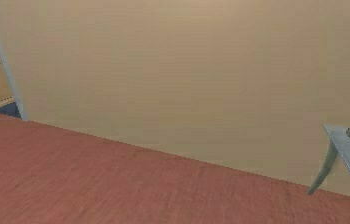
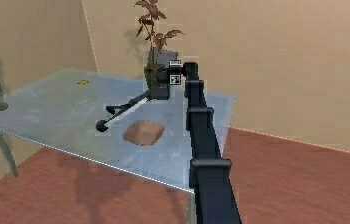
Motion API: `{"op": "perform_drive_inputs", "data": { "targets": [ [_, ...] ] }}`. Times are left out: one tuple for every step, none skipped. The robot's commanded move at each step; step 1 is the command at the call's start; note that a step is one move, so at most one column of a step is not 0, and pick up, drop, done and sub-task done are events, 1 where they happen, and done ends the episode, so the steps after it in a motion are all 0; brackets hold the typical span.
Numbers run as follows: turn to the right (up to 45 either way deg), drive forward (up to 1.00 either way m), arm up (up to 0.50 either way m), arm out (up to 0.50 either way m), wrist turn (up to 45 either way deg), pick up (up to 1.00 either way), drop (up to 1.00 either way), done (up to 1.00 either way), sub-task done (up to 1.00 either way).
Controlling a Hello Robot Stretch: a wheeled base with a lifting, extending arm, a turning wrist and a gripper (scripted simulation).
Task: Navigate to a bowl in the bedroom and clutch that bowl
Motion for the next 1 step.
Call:
{"op": "perform_drive_inputs", "data": {
  "targets": [
    [0.0, 0.0, 0.0, 0.0, 45.0, 0.0, 0.0, 0.0, 0.0]
  ]
}}
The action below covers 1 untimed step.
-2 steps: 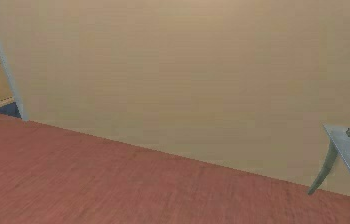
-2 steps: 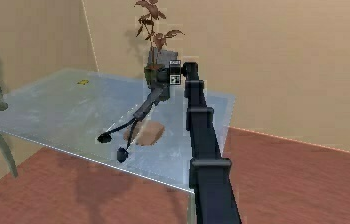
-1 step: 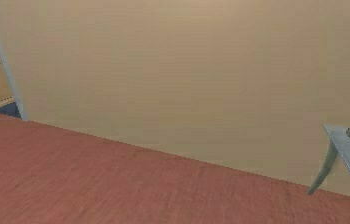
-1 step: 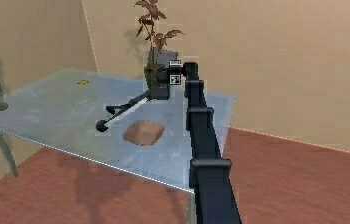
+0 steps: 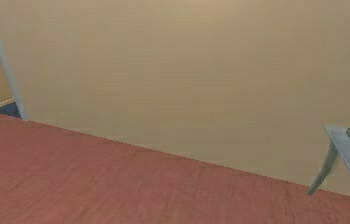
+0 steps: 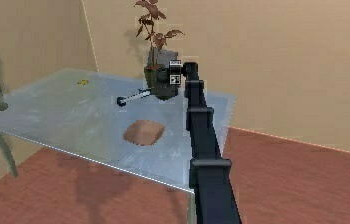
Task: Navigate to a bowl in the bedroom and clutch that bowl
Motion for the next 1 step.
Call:
{"op": "perform_drive_inputs", "data": {
  "targets": [
    [0.0, 0.0, 0.0, 0.0, 21.0, 0.0, 0.0, 0.0, 0.0]
  ]
}}
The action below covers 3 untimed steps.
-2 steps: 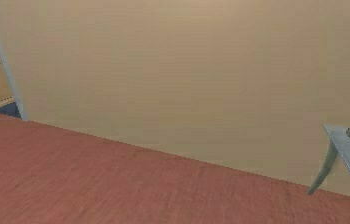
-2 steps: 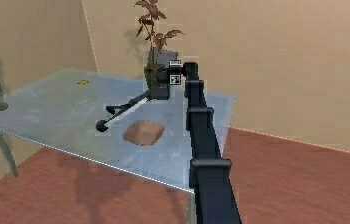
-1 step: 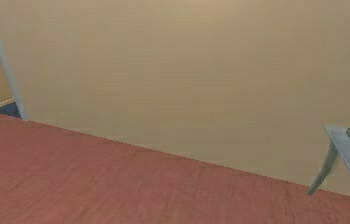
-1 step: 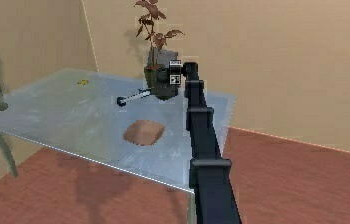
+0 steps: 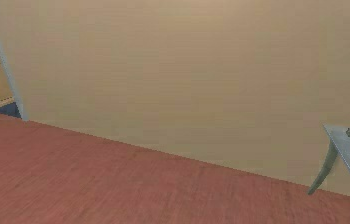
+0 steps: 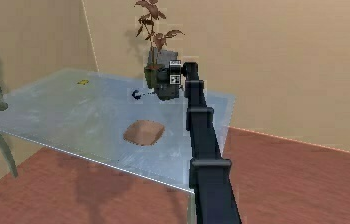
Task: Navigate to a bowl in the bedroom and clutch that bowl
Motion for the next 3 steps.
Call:
{"op": "perform_drive_inputs", "data": {
  "targets": [
    [0.0, 0.0, -0.3, 0.0, 0.0, 0.0, 0.0, 0.0, 0.0],
    [0.0, 0.0, 0.0, 0.0, 0.0, 1.0, 0.0, 0.0, 0.0],
    [0.0, 0.0, 0.1, 0.0, 0.0, 0.0, 0.0, 0.0, 0.0]
  ]
}}
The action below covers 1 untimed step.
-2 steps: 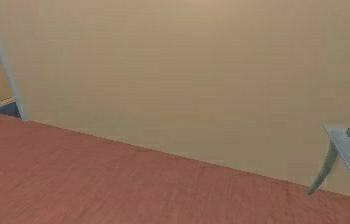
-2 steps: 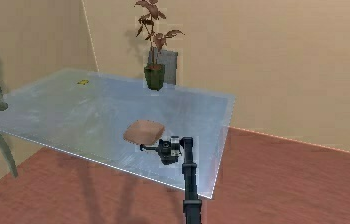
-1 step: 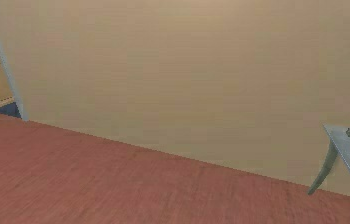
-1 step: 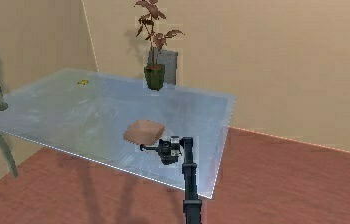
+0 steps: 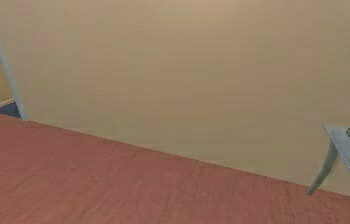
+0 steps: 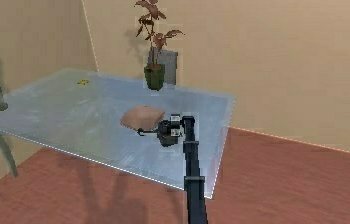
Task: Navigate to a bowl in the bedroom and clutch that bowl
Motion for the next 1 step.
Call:
{"op": "perform_drive_inputs", "data": {
  "targets": [
    [0.0, 0.0, 0.0, 0.0, 0.0, 0.0, 0.0, 1.0, 0.0]
  ]
}}
